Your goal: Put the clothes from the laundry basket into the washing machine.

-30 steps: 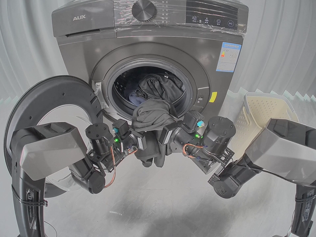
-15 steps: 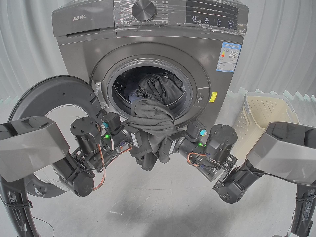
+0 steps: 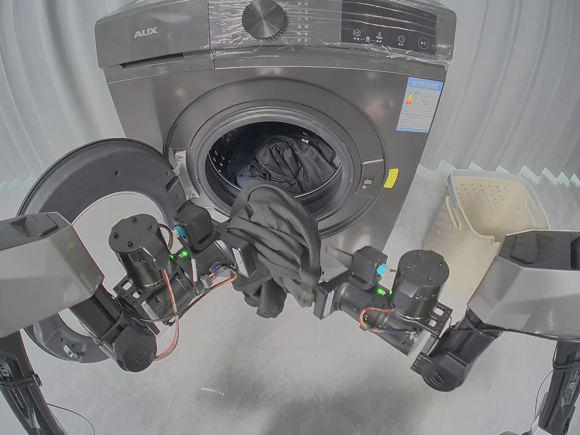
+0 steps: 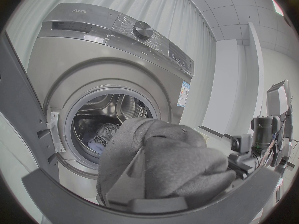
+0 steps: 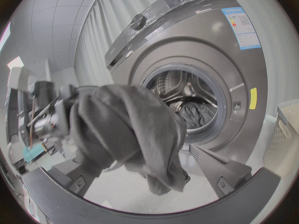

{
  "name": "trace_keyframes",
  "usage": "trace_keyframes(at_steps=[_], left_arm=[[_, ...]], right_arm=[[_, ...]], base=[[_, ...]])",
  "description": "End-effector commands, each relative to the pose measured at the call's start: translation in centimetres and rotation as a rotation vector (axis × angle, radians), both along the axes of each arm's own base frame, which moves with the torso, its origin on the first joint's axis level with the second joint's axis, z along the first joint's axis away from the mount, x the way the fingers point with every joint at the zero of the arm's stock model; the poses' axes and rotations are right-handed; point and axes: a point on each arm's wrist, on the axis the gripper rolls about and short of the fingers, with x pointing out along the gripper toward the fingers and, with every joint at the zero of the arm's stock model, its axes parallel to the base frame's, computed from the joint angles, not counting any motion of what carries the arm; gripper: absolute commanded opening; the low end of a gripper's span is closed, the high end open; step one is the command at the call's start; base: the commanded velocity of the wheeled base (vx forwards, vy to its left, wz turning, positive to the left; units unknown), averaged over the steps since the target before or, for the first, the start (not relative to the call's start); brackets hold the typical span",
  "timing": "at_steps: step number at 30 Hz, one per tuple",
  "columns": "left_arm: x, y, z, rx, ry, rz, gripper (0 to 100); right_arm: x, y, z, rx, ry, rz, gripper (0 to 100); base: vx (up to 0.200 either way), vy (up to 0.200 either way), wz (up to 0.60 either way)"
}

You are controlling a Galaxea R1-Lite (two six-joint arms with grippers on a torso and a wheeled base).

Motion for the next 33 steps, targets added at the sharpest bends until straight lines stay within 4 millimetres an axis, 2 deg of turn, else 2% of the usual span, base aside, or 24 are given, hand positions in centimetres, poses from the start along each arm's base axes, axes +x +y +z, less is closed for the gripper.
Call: trace_keyframes(at_steps=[1,2,4,8,13,19,25,33], left_arm=[[-1.5,0.7,1.5,-0.012,-0.026,-0.008,0],[-2.2,0.9,2.1,-0.017,-0.036,-0.016,0],[-3.5,1.2,2.3,-0.015,-0.028,-0.03,0],[-5.3,2.2,2.1,0.003,-0.001,-0.042,0],[-6.0,2.5,2.1,0.024,-0.009,-0.068,0],[-6.2,3.0,2.4,0.008,-0.004,-0.057,0],[-7.3,3.9,2.2,0.013,0.019,-0.053,0],[-7.1,4.0,1.8,-0.002,0.051,-0.04,0]], right_arm=[[-5.0,-2.6,0.5,-0.095,0.036,0.125,100],[-6.2,-3.3,0.7,-0.113,0.04,0.158,100],[-7.1,-4.1,1.4,-0.105,0.033,0.195,100],[-7.7,-5.6,1.9,-0.112,0.033,0.164,100],[-6.3,-7.7,2.7,-0.12,0.006,0.035,100],[-4.7,-9.8,2.5,-0.118,0.012,-0.061,100],[-4.7,-9.7,2.3,-0.12,0.02,-0.05,100],[-4.9,-9.3,2.0,-0.125,0.029,-0.034,100]], base=[[0.0,0.0,0.0],[0.0,0.0,0.0],[0.0,0.0,0.0],[0.0,0.0,0.0],[0.0,0.0,0.0],[0.0,0.0,0.0],[0.0,0.0,0.0],[0.0,0.0,0.0]])
